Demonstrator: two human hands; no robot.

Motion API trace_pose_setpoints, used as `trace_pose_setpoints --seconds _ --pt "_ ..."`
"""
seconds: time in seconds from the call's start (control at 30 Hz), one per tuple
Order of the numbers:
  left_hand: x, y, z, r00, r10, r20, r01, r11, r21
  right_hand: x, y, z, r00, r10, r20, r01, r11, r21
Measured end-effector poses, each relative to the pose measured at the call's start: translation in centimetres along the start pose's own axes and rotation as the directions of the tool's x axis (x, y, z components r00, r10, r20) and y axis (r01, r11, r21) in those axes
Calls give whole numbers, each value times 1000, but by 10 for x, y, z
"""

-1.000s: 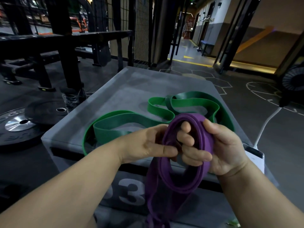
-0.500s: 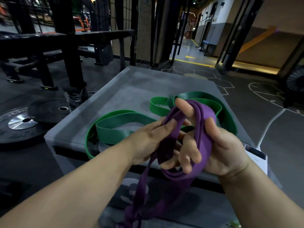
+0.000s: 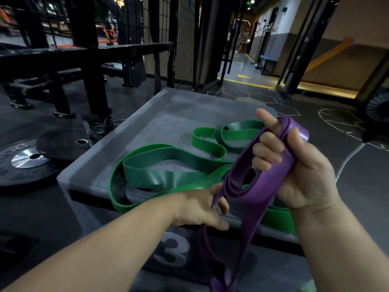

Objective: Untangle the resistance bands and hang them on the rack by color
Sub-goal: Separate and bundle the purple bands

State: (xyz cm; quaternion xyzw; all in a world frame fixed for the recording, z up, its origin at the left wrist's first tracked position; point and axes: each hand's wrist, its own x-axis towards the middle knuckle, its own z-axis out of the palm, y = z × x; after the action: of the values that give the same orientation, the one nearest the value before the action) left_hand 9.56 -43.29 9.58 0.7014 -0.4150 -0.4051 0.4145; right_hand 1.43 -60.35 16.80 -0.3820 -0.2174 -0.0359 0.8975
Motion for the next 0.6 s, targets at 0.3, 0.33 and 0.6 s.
trace_pose_setpoints --seconds 0.3,0.33,0.6 --pt "14 -10 17 951 -226 -212 287 900 328 -5 -31 4 937 -306 -168 305 952 -37" --pt "13 -7 19 953 -217 -212 277 906 320 -6 -33 7 920 -340 -195 336 940 -54" --pt "8 -8 7 938 -171 -302 142 983 -116 -7 -34 6 786 -480 -390 354 866 -352"
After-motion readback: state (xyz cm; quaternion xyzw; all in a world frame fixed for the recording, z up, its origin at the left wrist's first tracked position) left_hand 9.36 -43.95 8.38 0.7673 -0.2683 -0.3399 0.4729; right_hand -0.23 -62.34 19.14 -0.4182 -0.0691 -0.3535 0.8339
